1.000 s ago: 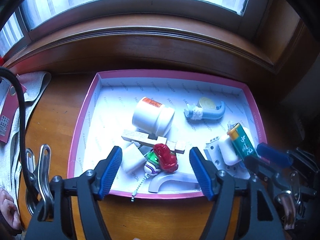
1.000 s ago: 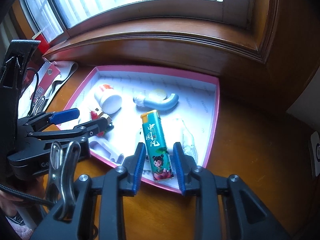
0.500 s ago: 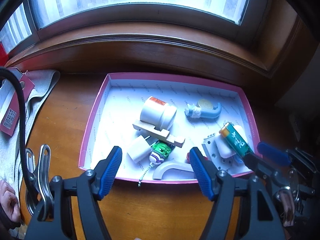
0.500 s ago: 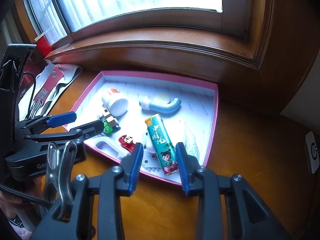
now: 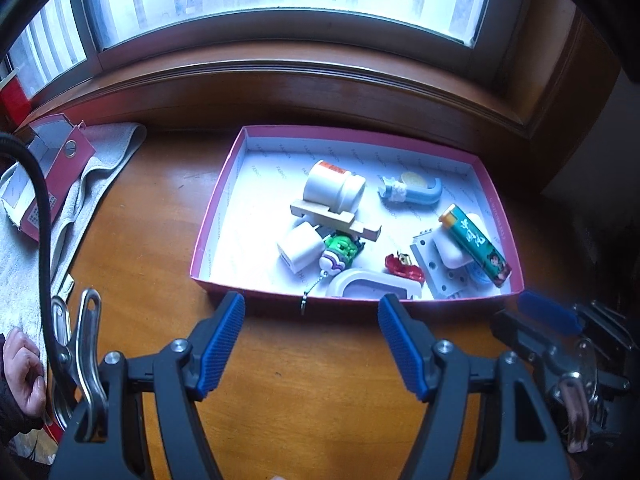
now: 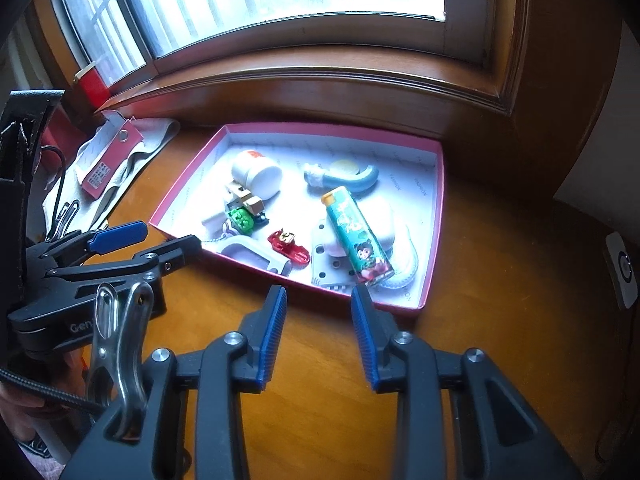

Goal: Organize rigid objects
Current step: 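Withdraw both open grippers from the tray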

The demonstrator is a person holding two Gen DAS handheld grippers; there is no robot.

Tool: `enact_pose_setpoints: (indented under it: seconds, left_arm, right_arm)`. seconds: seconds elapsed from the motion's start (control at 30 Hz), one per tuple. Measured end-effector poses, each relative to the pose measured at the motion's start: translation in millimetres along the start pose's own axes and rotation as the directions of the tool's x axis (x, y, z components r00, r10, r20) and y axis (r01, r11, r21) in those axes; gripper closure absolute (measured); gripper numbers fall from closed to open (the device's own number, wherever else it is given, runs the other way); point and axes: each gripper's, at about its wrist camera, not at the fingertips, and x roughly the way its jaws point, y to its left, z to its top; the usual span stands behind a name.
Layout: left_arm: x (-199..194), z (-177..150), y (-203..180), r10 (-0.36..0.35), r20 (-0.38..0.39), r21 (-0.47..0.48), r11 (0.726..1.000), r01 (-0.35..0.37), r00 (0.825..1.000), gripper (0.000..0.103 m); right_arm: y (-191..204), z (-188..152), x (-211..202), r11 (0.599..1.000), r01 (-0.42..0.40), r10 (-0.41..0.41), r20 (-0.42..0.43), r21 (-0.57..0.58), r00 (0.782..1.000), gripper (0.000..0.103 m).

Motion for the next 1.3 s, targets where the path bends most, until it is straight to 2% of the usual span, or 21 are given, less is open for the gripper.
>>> enact_pose_setpoints:
  seconds: [0.4,1.3]
  left_arm:
    - [-3,-19,2,-0.002,-0.019,0.0,1.0,0.002,1.0,0.03]
    - [2,-19,3,-0.002,-0.036,-0.039,0.999,0.001,0.999,0.03]
  right_arm:
    - [4,-13,3,1.0,-0.008,0.009,-0.03,0.021,1.0,0.068]
    - [-1,-17,6,0.999,-0.003,0.005,-0.042,0.036,0.999,0.068]
